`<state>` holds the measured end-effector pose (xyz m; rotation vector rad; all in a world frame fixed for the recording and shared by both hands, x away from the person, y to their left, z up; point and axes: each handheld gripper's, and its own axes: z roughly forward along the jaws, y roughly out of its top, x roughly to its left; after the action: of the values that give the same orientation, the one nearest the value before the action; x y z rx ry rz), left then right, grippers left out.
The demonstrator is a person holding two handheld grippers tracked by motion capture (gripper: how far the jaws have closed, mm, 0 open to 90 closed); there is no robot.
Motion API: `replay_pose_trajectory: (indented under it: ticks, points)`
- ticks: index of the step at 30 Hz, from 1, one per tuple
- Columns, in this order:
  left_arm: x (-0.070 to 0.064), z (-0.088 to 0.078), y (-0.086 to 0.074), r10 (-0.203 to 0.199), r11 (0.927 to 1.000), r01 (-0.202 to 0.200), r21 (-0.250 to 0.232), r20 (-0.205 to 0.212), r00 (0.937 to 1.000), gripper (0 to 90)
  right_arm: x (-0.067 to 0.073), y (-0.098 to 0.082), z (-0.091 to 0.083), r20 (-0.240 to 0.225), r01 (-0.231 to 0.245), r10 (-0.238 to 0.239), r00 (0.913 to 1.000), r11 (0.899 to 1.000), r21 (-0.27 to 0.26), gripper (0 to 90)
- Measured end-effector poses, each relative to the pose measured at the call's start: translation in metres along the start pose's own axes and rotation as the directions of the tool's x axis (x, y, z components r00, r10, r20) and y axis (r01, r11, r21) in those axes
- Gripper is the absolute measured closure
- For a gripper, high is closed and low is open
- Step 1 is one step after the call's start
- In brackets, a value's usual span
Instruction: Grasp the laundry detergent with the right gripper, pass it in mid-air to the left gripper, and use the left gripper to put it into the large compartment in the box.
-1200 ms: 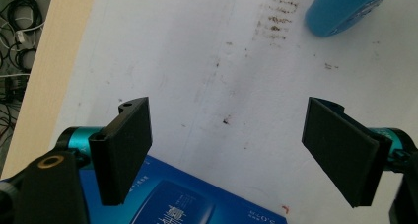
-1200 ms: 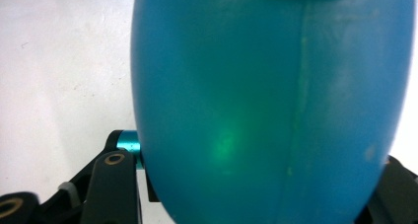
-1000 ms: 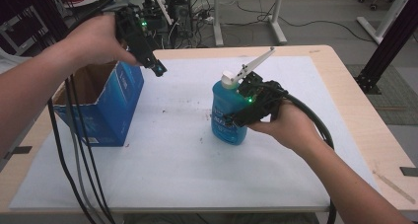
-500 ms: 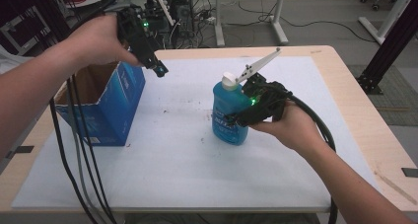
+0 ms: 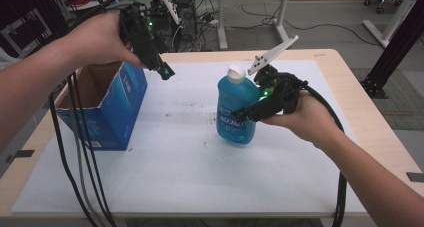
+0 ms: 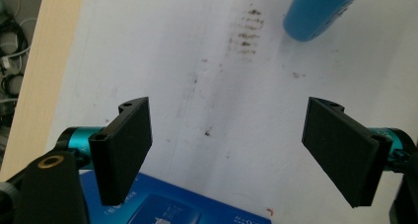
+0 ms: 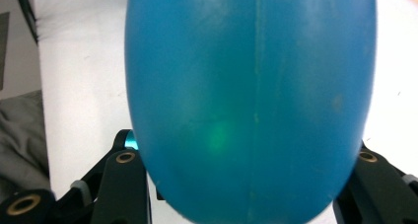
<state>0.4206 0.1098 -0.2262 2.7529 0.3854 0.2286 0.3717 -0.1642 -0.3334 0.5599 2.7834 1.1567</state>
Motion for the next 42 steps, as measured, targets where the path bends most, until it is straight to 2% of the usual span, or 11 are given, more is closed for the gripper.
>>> replay_pose_trajectory:
  ticks: [6,11,14,18,24,29,36,42]
  points:
    - [-0.011,-0.017,0.015,0.074,0.9959,-0.072,-0.055,0.031,0.9968,19.3,-0.006,0.02,-0.013,-0.062,0.043,-0.043,0.9972,0.999,-0.005,46.5]
    - [-0.02,-0.03,0.029,0.132,0.9897,-0.126,-0.068,0.081,0.988,19.3,-0.006,0.038,-0.019,-0.101,0.094,-0.093,0.9906,0.996,0.006,46.5]
    - [-0.025,-0.035,0.036,0.145,0.9873,-0.136,-0.081,0.116,0.9826,19.3,-0.006,0.049,-0.022,-0.121,0.129,-0.127,0.9845,0.992,0.011,46.5]
    - [-0.033,-0.039,0.045,0.183,0.982,-0.172,-0.078,0.159,0.9703,19.3,-0.004,0.064,-0.024,-0.155,0.168,-0.164,0.9743,0.986,0.013,46.6]
    - [-0.037,-0.042,0.055,0.214,0.9754,-0.2,-0.093,0.178,0.9605,19.3,0.001,0.081,-0.024,-0.194,0.216,-0.208,0.9586,0.976,0.023,46.5]
    - [-0.041,-0.04,0.06,0.24,0.9702,-0.227,-0.086,0.203,0.9494,19.3,0.006,0.09,-0.022,-0.228,0.246,-0.235,0.9448,0.969,0.017,46.6]
    - [-0.045,-0.036,0.065,0.242,0.9702,-0.231,-0.072,0.218,0.9455,19.3,0.01,0.099,-0.02,-0.25,0.267,-0.254,0.9344,0.964,0.019,46.6]
    - [-0.046,-0.033,0.068,0.23,0.9732,-0.221,-0.062,0.223,0.9473,19.3,0.011,0.102,-0.02,-0.257,0.272,-0.259,0.9309,0.962,0.015,46.6]
